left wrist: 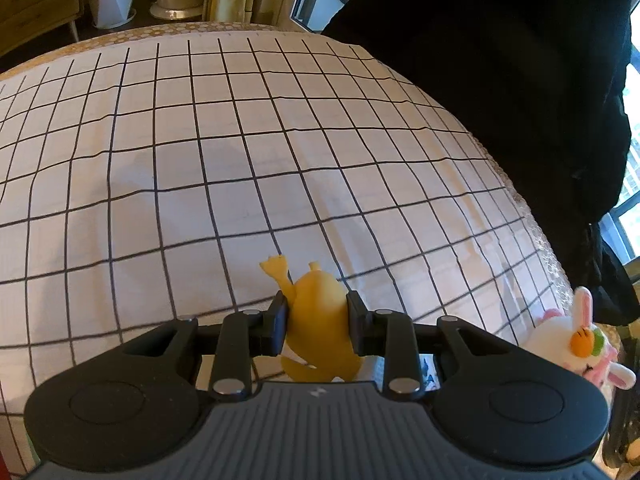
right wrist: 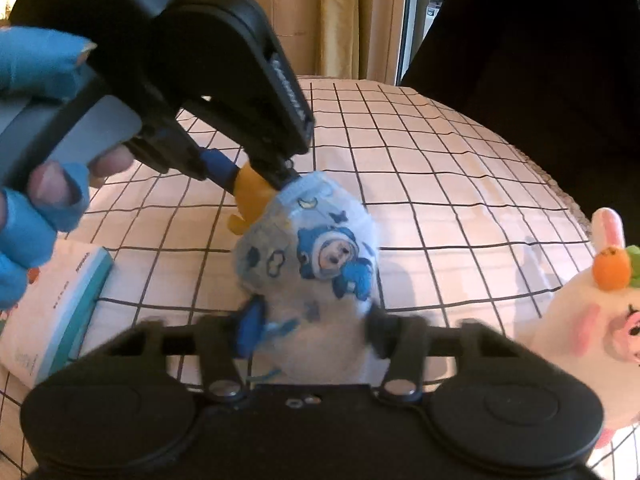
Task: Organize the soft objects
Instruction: 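Carry the yellow duck and mask packet over the red tin with both grippers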
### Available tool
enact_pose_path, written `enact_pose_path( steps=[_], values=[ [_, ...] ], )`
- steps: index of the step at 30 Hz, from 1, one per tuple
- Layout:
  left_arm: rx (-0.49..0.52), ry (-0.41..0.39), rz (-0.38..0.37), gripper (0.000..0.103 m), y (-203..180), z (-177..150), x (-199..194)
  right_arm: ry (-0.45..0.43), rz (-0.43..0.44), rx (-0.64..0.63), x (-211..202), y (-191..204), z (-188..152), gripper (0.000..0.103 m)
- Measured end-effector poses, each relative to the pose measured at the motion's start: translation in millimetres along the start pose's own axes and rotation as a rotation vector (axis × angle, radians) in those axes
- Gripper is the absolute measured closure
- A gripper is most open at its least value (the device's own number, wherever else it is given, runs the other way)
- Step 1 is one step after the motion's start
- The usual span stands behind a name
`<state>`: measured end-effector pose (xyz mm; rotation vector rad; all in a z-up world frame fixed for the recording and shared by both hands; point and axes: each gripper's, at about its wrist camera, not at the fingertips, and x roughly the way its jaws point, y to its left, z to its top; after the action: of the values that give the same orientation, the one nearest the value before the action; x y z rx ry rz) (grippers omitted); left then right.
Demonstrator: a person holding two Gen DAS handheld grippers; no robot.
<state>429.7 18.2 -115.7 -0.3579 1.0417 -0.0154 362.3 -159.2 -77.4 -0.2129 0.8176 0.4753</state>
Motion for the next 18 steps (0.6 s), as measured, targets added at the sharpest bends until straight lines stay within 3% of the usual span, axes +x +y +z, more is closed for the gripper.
enact_pose_path(
  steps=[1, 4, 18],
  values=[
    [0.0, -0.001, 0.0, 0.074, 0.6, -2.5, -3.3, 0.002, 0.008, 0.007, -2.6, -1.0, -0.7, 0.083],
    [0.001, -0.011, -0.007, 0.074, 3.0, -8.8, -17.0, -0.001, 0.025, 0.02, -15.0, -1.7, -3.9, 0.09],
    [-0.007, -0.084, -0.031, 0.074, 37.4, -47.1, -111.1, -0.035, 0.148, 0.015, -98.2, 13.9, -4.1, 0.096]
  ],
)
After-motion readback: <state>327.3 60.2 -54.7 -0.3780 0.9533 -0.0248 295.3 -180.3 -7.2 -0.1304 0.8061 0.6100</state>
